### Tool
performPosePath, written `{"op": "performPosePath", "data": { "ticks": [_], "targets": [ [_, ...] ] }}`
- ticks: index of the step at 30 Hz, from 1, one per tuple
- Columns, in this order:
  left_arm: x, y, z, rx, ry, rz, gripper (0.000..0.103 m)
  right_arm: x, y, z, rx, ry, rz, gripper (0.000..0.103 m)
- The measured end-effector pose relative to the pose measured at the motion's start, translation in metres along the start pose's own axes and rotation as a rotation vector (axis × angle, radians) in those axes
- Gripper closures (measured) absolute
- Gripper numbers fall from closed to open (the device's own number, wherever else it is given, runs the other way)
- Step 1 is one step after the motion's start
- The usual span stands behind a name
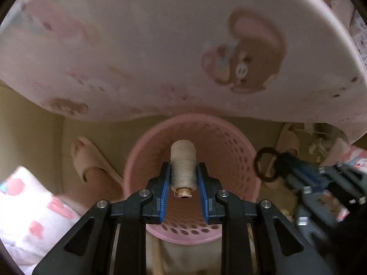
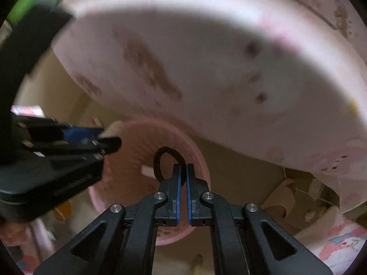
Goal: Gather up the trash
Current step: 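Carry the spool and hair tie down over the pink basket, then open the right gripper then the left gripper to drop both items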
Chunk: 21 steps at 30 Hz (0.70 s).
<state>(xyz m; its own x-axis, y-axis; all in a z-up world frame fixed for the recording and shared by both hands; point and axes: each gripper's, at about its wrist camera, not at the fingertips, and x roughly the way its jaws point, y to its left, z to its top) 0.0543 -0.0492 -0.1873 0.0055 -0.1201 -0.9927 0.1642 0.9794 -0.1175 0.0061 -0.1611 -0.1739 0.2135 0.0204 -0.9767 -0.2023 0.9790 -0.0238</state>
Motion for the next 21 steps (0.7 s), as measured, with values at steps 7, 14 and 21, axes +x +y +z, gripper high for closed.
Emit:
{"op": "performPosePath", "data": {
  "ticks": [7, 14, 21],
  "targets": [
    [0.034, 0.008, 0.001, -0.021, 0.094, 0.065, 0.081, 0.032, -0.003, -0.005, 0.025, 0.114, 0.018, 0.099],
    [0.047, 0.013, -0.009, -0.097, 0.171, -0.049, 0.081, 0.063, -0.007, -0.007, 0.061, 0.232, 0.062, 0.098],
    [0.067, 0.010, -0.015, -0.128, 0.241, -0.054, 0.081, 0.074, -0.012, -0.015, 0.107, 0.287, 0.067, 0.086]
  ]
}}
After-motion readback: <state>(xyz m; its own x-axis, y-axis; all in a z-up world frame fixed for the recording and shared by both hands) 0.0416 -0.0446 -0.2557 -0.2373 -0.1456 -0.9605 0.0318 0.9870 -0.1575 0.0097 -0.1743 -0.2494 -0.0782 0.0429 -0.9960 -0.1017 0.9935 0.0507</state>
